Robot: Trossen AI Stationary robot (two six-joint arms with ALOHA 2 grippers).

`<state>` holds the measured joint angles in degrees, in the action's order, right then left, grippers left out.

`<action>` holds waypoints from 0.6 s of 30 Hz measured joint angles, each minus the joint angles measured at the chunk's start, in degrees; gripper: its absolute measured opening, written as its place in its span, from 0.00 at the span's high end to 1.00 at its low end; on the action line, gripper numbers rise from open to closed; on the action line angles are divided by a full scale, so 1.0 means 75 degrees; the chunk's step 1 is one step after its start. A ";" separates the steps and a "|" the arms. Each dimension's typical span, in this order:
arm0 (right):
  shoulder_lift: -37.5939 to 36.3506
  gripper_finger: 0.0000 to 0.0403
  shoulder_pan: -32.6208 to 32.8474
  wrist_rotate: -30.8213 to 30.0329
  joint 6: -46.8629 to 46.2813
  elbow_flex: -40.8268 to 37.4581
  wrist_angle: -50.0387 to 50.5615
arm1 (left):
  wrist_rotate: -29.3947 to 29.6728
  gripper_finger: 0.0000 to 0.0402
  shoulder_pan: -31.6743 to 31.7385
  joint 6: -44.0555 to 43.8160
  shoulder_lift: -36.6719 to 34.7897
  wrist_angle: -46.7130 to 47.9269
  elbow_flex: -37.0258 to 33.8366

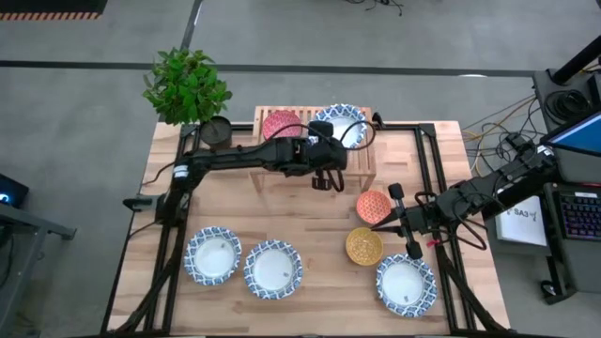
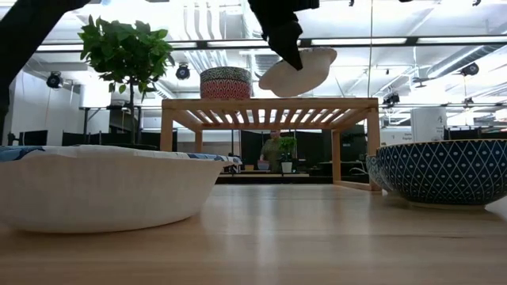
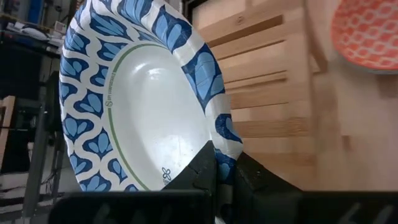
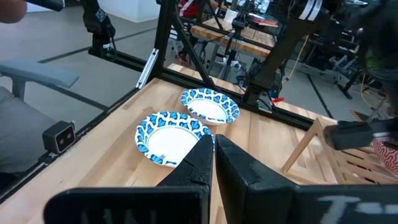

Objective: Place and stack bowls onto a shelf
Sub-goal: Put the white patterned bowl on the shelf

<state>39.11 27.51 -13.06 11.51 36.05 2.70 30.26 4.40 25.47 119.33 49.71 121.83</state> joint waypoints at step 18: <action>0.0000 0.98 0.0000 0.0000 -0.0044 0.0000 0.0020 | -0.0979 1.00 0.0447 0.0000 0.0000 -0.0350 -0.0078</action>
<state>39.11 27.51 -13.06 11.18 36.05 2.85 22.92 7.75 25.47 119.33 47.08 121.25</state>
